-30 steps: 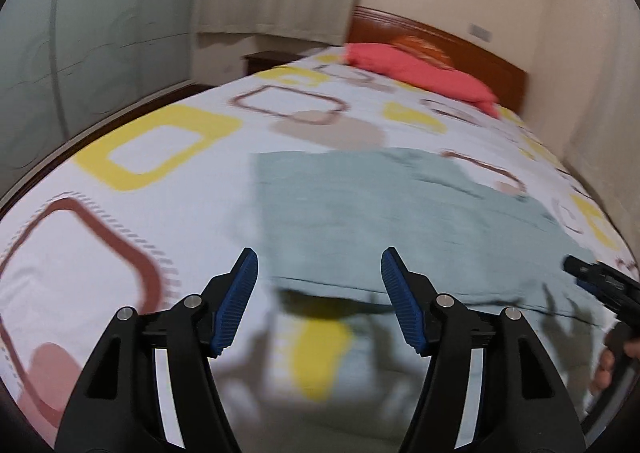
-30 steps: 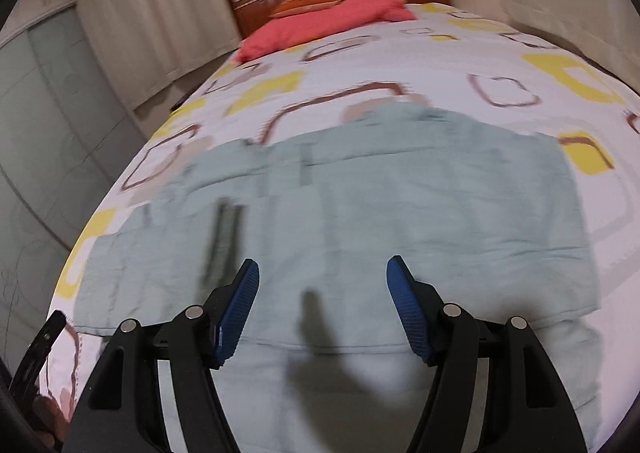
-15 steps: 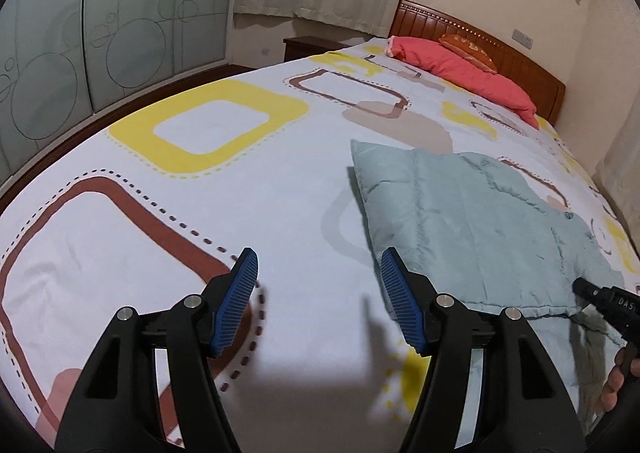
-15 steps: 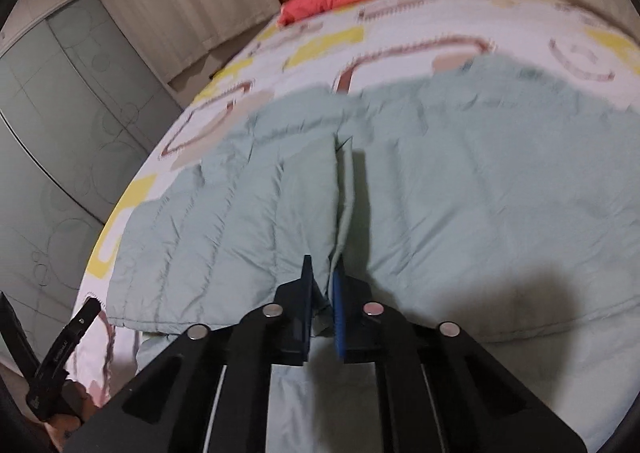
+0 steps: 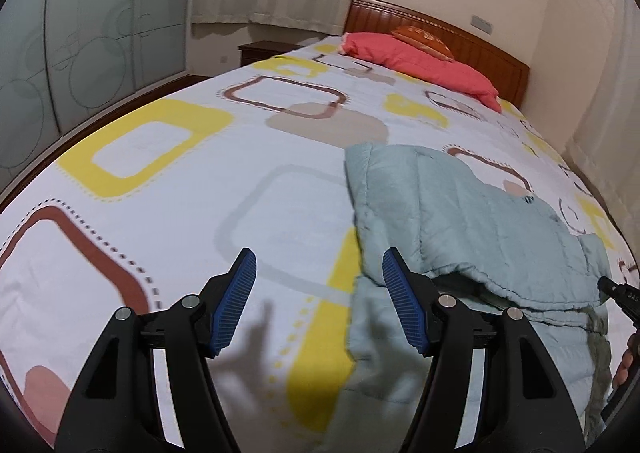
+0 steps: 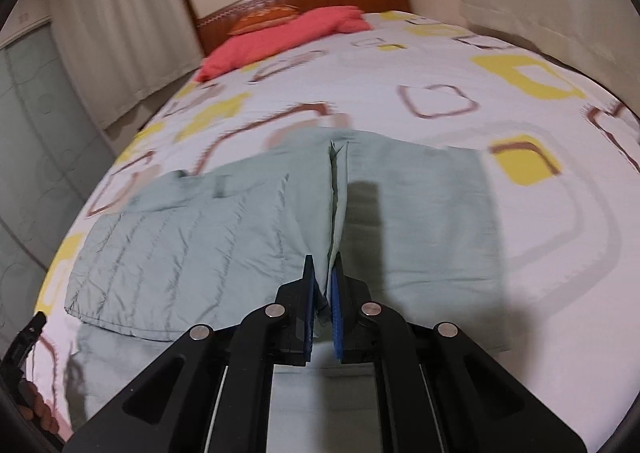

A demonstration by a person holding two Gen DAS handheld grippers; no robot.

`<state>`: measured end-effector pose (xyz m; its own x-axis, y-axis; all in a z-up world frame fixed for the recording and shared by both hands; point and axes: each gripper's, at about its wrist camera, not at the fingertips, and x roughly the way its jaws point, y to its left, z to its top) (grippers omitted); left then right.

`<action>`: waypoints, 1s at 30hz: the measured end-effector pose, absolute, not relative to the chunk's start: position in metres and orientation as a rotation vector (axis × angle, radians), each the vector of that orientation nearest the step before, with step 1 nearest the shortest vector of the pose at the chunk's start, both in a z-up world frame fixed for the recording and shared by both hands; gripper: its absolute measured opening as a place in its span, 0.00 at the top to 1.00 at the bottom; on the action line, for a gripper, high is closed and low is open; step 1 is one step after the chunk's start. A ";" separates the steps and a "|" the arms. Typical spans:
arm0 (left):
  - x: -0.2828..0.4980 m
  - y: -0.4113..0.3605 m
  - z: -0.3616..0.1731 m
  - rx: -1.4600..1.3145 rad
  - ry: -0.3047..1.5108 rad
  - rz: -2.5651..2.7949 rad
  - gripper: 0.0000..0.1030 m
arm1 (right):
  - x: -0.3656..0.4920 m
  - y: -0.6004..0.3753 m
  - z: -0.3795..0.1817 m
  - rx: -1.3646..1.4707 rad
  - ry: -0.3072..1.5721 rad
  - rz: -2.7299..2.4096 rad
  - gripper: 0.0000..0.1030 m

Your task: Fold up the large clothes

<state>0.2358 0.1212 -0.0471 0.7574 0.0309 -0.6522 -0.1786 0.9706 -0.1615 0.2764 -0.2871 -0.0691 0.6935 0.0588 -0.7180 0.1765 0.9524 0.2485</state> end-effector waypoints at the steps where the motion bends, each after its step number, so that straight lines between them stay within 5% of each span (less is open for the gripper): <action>1: 0.239 0.115 -0.048 -0.214 0.709 0.107 0.37 | 0.276 -0.296 -0.073 0.319 0.812 -0.081 0.93; 10: 0.260 0.078 -0.057 -0.167 0.748 0.062 0.36 | 0.275 -0.335 -0.098 0.393 0.869 -0.112 0.87; 11: 0.263 0.075 -0.058 -0.164 0.752 0.057 0.36 | 0.275 -0.337 -0.097 0.397 0.872 -0.112 0.82; 13: 0.268 0.072 -0.058 -0.160 0.754 0.052 0.36 | 0.270 -0.338 -0.088 0.396 0.855 -0.139 0.38; 14: 0.271 0.070 -0.057 -0.160 0.753 0.049 0.36 | 0.266 -0.338 -0.080 0.391 0.821 -0.159 0.33; 18: 0.287 0.064 -0.054 -0.165 0.752 0.039 0.36 | 0.264 -0.329 -0.054 0.339 0.727 -0.208 0.35; 21: 0.306 0.058 -0.055 -0.171 0.752 0.024 0.36 | 0.285 -0.317 -0.051 0.335 0.739 -0.149 0.45; 28: 0.349 0.052 -0.085 -0.186 0.839 0.062 0.36 | 0.340 -0.287 -0.087 0.292 0.849 -0.103 0.45; 30: 0.356 0.054 -0.101 -0.195 0.893 0.050 0.28 | 0.349 -0.284 -0.105 0.265 0.903 -0.115 0.45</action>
